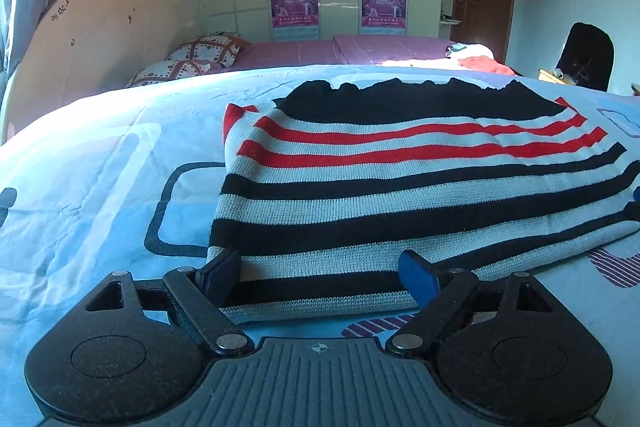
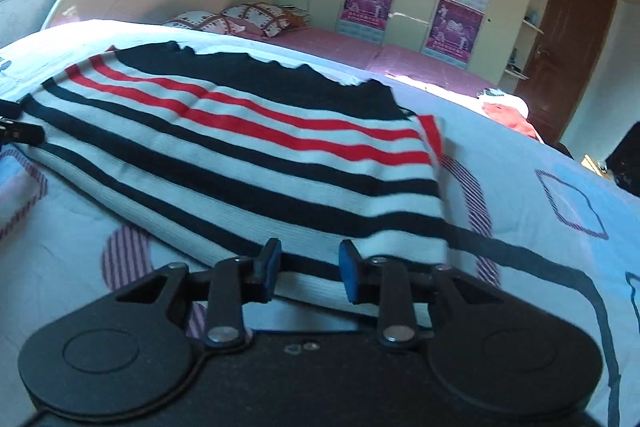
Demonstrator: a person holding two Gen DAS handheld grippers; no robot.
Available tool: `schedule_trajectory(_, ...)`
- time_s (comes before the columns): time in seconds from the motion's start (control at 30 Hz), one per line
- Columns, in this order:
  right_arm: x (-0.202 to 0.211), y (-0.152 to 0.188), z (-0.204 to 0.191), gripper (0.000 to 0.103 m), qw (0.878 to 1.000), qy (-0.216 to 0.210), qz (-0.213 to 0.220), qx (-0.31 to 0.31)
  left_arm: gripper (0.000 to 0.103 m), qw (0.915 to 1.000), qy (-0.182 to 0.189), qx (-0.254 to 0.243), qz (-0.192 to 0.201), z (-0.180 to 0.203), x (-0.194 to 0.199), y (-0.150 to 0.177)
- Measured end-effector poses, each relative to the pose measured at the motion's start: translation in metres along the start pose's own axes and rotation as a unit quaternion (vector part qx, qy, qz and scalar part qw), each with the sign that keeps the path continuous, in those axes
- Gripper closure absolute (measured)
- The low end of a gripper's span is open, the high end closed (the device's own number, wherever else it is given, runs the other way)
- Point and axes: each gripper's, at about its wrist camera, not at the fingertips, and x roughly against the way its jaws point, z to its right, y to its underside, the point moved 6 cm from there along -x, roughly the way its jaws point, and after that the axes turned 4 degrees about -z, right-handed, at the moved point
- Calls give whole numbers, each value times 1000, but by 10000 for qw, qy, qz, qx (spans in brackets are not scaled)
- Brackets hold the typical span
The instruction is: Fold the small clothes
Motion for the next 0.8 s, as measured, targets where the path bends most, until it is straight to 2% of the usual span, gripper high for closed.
schedule_trajectory(0.1, 2, 8, 22, 73, 9996, 80, -44, -250, 17, 10000, -31, 19, -7, 0, -2, -1)
schedule_trajectory(0.3, -2, 9, 28, 73, 9986, -43, -80, -529, 17, 10000, -66, 13, -28, 0, -1, -4)
schedule_trajectory(0.4, -2, 9, 30, 73, 9983, -99, -128, -561, 17, 9991, -381, -175, -54, -2, 2, -5)
schedule_trajectory(0.43, -2, 9, 30, 73, 9983, -115, -132, -548, 17, 9990, -389, -107, -168, -7, -1, -2)
schedule_trajectory(0.47, -3, 8, 30, 73, 9982, -131, -130, -567, 16, 9993, -241, 147, -246, -14, -4, 1)
schedule_trajectory(0.5, -4, 9, 30, 72, 9981, -141, -126, -587, 10, 9983, -105, 463, -346, -22, -7, 3)
schedule_trajectory(0.53, -4, 9, 30, 72, 9981, -139, -123, -595, 9, 9968, -31, 682, -407, -30, -10, 5)
schedule_trajectory(0.8, -3, 9, 32, 72, 9977, -195, -173, -632, 5, 9971, -73, 637, -408, -31, -15, 7)
